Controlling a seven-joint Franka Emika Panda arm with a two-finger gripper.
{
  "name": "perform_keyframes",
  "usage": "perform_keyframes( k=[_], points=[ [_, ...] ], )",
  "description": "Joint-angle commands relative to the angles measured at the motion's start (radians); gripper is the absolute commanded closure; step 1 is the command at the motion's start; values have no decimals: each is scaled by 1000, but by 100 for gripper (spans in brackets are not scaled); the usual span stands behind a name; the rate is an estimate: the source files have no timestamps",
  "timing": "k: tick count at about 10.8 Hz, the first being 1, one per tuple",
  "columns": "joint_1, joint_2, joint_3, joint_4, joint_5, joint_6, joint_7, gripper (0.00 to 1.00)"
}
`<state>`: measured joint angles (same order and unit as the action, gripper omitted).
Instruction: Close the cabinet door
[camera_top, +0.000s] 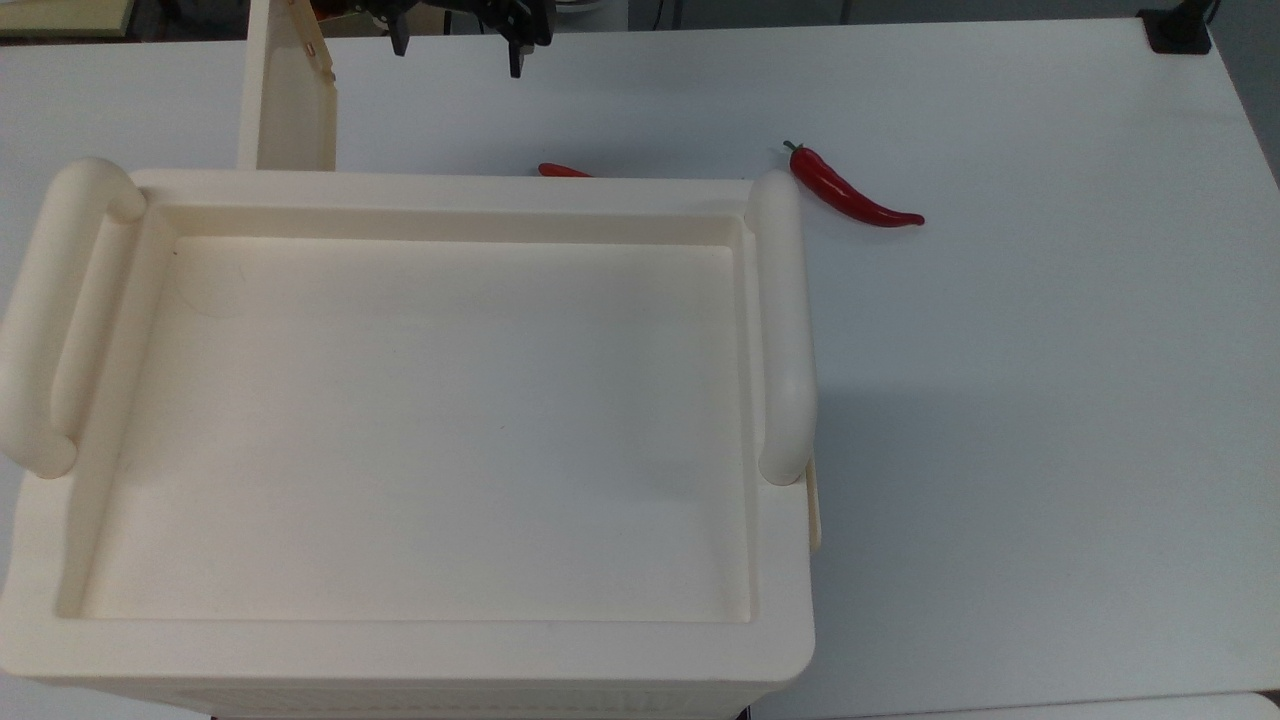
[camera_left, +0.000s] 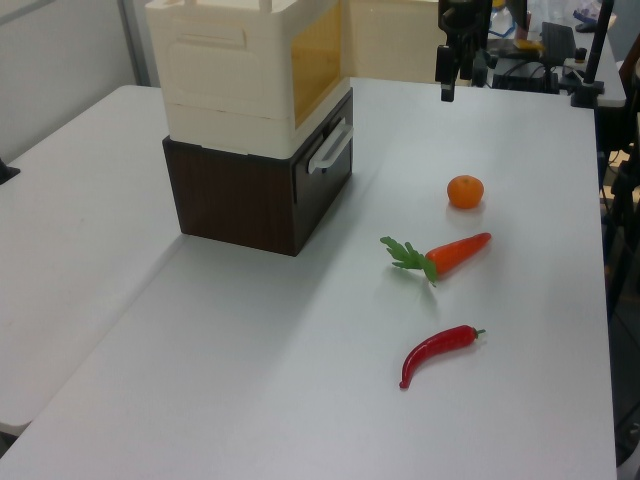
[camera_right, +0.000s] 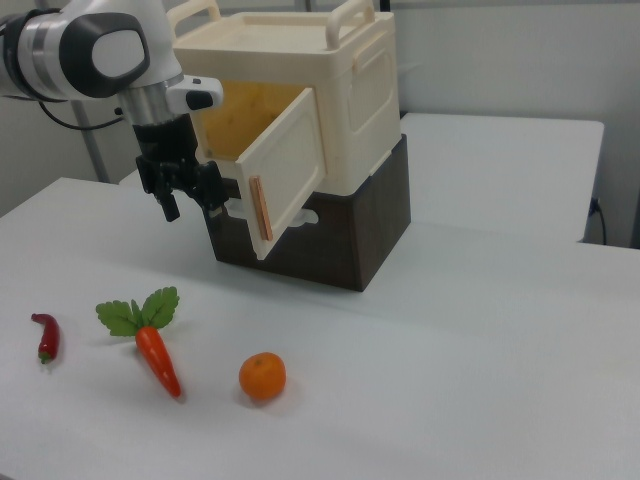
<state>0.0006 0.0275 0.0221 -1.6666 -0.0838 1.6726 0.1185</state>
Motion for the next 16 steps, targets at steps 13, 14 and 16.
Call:
perform_keyframes(
  k=[13, 14, 16],
  points=[
    [-16, -11, 9, -16, 15, 6, -83, 95],
    [-16, -12, 2, 1, 16, -4, -83, 95],
    [-14, -14, 1, 37, 16, -5, -71, 95]
  ],
)
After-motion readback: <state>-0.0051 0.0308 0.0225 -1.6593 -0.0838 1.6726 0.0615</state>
